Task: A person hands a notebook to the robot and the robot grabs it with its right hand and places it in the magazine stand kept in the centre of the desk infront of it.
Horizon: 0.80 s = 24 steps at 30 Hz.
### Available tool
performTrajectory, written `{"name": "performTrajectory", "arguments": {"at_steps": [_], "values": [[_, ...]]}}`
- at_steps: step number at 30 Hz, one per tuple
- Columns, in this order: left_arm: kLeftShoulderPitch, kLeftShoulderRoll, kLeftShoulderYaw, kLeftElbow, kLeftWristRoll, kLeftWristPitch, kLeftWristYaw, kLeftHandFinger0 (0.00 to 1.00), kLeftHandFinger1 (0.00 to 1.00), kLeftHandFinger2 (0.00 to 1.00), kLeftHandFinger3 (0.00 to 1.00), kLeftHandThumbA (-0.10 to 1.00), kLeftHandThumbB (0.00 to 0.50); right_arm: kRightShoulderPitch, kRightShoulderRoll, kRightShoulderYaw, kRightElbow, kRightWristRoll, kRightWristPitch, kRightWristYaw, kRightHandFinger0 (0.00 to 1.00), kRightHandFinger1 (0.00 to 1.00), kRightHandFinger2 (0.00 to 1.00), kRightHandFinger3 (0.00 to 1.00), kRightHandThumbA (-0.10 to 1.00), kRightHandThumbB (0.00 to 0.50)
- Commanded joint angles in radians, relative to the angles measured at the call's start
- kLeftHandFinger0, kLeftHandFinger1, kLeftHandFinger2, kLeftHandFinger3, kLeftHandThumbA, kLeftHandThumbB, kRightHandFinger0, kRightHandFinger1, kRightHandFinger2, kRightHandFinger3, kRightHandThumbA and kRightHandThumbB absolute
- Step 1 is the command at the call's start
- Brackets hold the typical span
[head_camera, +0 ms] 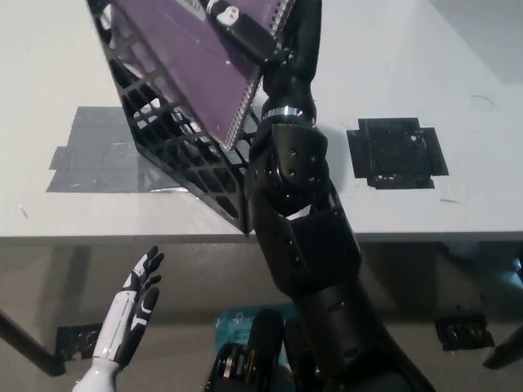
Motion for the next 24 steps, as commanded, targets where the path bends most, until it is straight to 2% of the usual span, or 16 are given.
{"name": "performTrajectory", "arguments": {"at_steps": [1, 3, 5, 6, 7, 8, 9, 10, 11, 12, 13, 14, 15, 16, 18, 24], "values": [[-0.014, 0.014, 0.008, -0.032, 0.008, -0.037, -0.014, 0.94, 1.00, 1.00, 1.00, 1.00, 0.500, -0.052, 0.034, 0.019, -0.002, -0.012, -0.125, 0.009, 0.00, 0.00, 0.36, 0.38, 0.84, 0.000], [-0.014, 0.013, 0.009, -0.033, 0.005, -0.037, -0.016, 0.94, 1.00, 1.00, 1.00, 1.00, 0.500, -0.050, 0.034, 0.016, 0.009, -0.020, -0.137, 0.006, 0.00, 0.00, 0.38, 0.45, 0.82, 0.000], [-0.013, 0.013, 0.009, -0.035, 0.012, -0.037, -0.013, 0.94, 1.00, 1.00, 1.00, 1.00, 0.500, -0.046, 0.034, 0.010, 0.021, -0.040, -0.144, -0.003, 0.00, 0.00, 0.29, 0.40, 0.82, 0.000], [-0.013, 0.012, 0.010, -0.035, 0.015, -0.037, -0.014, 0.95, 1.00, 1.00, 1.00, 1.00, 0.500, -0.045, 0.032, 0.010, 0.029, -0.056, -0.152, -0.014, 0.00, 0.00, 0.21, 0.33, 0.79, 0.000], [-0.013, 0.012, 0.011, -0.036, 0.016, -0.037, -0.015, 0.95, 1.00, 1.00, 1.00, 1.00, 0.500, -0.044, 0.031, 0.011, 0.034, -0.067, -0.159, -0.021, 0.00, 0.00, 0.21, 0.33, 0.79, 0.000], [-0.016, 0.012, 0.013, -0.036, 0.011, -0.037, -0.021, 0.95, 1.00, 1.00, 1.00, 1.00, 0.500, -0.043, 0.013, 0.031, 0.053, -0.125, -0.174, -0.045, 0.15, 0.13, 0.35, 0.43, 0.81, 0.057], [-0.019, 0.014, 0.014, -0.036, 0.008, -0.037, -0.025, 0.95, 1.00, 1.00, 1.00, 1.00, 0.500, -0.041, -0.002, 0.046, 0.064, -0.151, -0.183, -0.041, 0.27, 0.32, 0.54, 0.61, 0.85, 0.110], [-0.021, 0.016, 0.013, -0.036, 0.010, -0.037, -0.024, 0.95, 1.00, 1.00, 1.00, 1.00, 0.500, -0.037, -0.006, 0.050, 0.065, -0.147, -0.182, -0.025, 0.43, 0.49, 0.74, 0.81, 0.87, 0.194], [-0.021, 0.017, 0.012, -0.035, 0.014, -0.037, -0.022, 0.95, 1.00, 1.00, 1.00, 1.00, 0.500, -0.034, -0.009, 0.053, 0.067, -0.143, -0.181, -0.008, 0.50, 0.54, 0.79, 0.88, 0.88, 0.191], [-0.021, 0.017, 0.011, -0.035, 0.014, -0.037, -0.022, 0.95, 1.00, 1.00, 1.00, 1.00, 0.499, -0.033, -0.011, 0.056, 0.070, -0.139, -0.185, 0.005, 0.64, 0.67, 0.93, 1.00, 0.89, 0.203], [-0.021, 0.017, 0.010, -0.034, 0.011, -0.037, -0.022, 0.95, 1.00, 1.00, 1.00, 1.00, 0.495, -0.032, -0.016, 0.064, 0.076, -0.137, -0.197, 0.021, 0.84, 0.86, 1.00, 1.00, 0.89, 0.234], [-0.022, 0.016, 0.010, -0.033, 0.008, -0.037, -0.022, 0.95, 1.00, 1.00, 1.00, 1.00, 0.496, -0.031, -0.021, 0.074, 0.088, -0.134, -0.217, 0.044, 1.00, 1.00, 1.00, 1.00, 0.88, 0.252], [-0.021, 0.015, 0.011, -0.033, 0.007, -0.037, -0.024, 0.95, 1.00, 1.00, 1.00, 1.00, 0.499, -0.030, -0.025, 0.081, 0.094, -0.135, -0.222, 0.056, 1.00, 1.00, 1.00, 1.00, 0.92, 0.288], [-0.021, 0.015, 0.012, -0.033, 0.006, -0.037, -0.026, 0.95, 1.00, 1.00, 1.00, 1.00, 0.499, -0.030, -0.028, 0.086, 0.098, -0.136, -0.225, 0.062, 1.00, 1.00, 1.00, 1.00, 0.92, 0.288], [-0.027, 0.015, 0.015, -0.032, 0.010, -0.037, -0.026, 0.95, 1.00, 1.00, 1.00, 1.00, 0.500, -0.033, -0.044, 0.116, 0.099, -0.167, -0.218, 0.077, 1.00, 1.00, 1.00, 1.00, 1.00, 0.255], [-0.035, 0.016, 0.013, -0.029, 0.010, -0.037, -0.032, 0.93, 1.00, 1.00, 1.00, 1.00, 0.500, -0.017, -0.065, 0.152, 0.057, -0.200, -0.175, 0.089, 1.00, 1.00, 1.00, 1.00, 1.00, 0.301]]}}
